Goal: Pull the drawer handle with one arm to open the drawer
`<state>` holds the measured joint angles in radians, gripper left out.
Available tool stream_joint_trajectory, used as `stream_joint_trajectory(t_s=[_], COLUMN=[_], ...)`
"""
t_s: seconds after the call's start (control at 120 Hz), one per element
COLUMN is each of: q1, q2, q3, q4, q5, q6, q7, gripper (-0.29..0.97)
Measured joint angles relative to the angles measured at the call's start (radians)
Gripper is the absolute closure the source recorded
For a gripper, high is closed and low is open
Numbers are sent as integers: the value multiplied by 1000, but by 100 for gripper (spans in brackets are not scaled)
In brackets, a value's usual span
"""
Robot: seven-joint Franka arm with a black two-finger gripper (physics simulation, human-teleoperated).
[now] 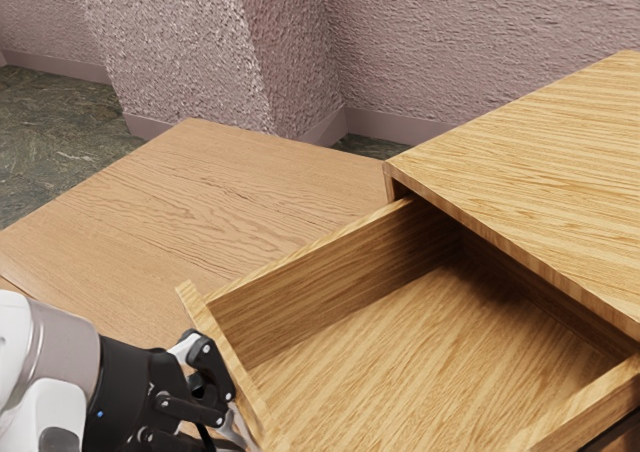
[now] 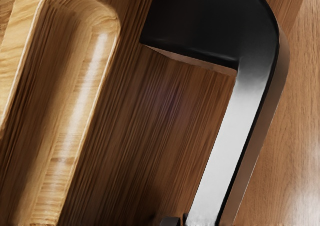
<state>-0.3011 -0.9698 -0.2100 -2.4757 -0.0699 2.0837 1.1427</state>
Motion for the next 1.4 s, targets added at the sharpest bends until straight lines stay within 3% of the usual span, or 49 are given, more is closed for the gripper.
stream_joint_trajectory(t_s=[0.192, 0.417, 0.6, 1.025, 1.4], q1=[4, 1, -19, -23, -25], q2=[-6, -11, -22, -35, -55], q3=[4, 3, 2, 4, 4], q4=[-8, -10, -12, -4, 16], q5=[-13, -17, -19, -14, -9], q6=[-3, -17, -30, -38, -42], q7=[0, 4, 19, 44, 57], gripper=[86, 76, 55, 48, 28])
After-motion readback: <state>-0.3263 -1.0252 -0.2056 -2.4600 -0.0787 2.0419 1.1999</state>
